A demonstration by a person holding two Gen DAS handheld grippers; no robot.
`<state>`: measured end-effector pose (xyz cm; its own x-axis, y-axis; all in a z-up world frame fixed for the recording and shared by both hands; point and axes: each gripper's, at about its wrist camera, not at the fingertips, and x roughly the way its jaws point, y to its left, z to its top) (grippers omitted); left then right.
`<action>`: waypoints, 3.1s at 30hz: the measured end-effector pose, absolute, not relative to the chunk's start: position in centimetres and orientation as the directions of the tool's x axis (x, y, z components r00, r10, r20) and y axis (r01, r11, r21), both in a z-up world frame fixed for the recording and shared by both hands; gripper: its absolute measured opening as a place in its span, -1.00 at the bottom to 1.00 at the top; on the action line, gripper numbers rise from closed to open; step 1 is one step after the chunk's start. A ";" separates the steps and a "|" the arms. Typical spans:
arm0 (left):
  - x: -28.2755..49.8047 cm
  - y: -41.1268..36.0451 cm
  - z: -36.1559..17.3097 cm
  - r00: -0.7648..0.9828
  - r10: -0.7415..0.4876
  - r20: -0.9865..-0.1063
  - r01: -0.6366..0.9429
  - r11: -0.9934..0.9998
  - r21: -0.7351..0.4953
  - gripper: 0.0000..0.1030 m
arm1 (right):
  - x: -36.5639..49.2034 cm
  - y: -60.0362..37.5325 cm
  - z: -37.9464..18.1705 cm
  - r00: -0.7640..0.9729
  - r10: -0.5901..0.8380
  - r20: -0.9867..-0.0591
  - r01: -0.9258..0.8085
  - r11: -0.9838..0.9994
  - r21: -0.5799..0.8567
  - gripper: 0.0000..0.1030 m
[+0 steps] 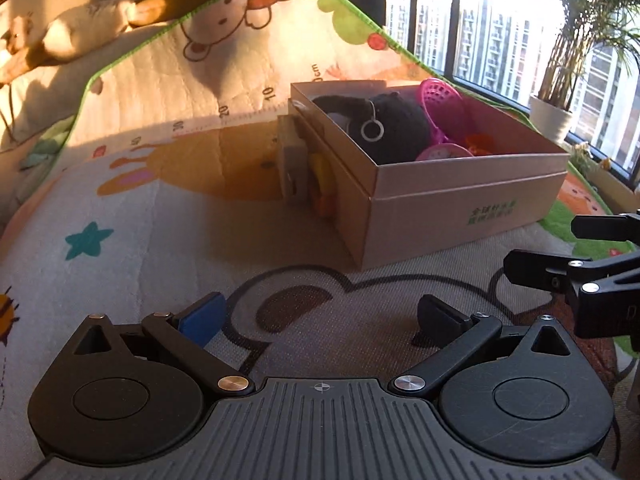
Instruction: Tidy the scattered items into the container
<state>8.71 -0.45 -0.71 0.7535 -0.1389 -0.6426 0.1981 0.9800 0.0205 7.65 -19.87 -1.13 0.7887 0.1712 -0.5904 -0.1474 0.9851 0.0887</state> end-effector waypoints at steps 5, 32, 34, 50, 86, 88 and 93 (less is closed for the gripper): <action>8.3 -0.4 -0.8 0.760 -0.133 -0.636 0.188 0.982 0.019 1.00 | 8.7 -21.5 -1.7 0.757 0.187 -0.626 -0.083 0.978 0.190 1.00; 8.3 -0.4 -0.7 0.760 -0.133 -0.637 0.188 0.982 0.020 1.00 | 8.9 -20.9 -1.9 0.751 0.164 -0.640 -0.087 0.985 0.150 1.00; 8.3 -0.4 -0.7 0.760 -0.133 -0.637 0.188 0.982 0.019 1.00 | 8.8 -21.0 -1.9 0.752 0.168 -0.637 -0.087 0.984 0.156 1.00; 8.3 -0.4 -0.7 0.759 -0.133 -0.637 0.188 0.982 0.019 1.00 | 8.8 -21.3 -2.0 0.757 0.185 -0.627 -0.087 0.979 0.184 1.00; 8.8 -0.3 -0.4 0.743 -0.155 -0.651 0.216 0.976 0.013 1.00 | 3.9 -19.4 3.1 0.812 0.205 -0.546 -0.323 0.937 -0.129 1.00; 9.1 0.1 -0.1 0.717 -0.169 -0.676 0.221 0.975 -0.009 1.00 | 4.3 -18.6 6.3 0.825 0.233 -0.514 -0.348 0.927 -0.138 1.00; 8.6 0.3 0.0 0.712 -0.181 -0.679 0.237 0.971 -0.010 1.00 | 11.1 -12.9 12.1 0.689 0.380 -0.617 -0.481 0.877 0.002 0.37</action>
<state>8.56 0.29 0.01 0.7118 -0.1807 -0.6787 0.2375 0.9713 -0.0096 11.12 -12.86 12.07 0.6892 0.3796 -0.6172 -0.4811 0.8767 0.0020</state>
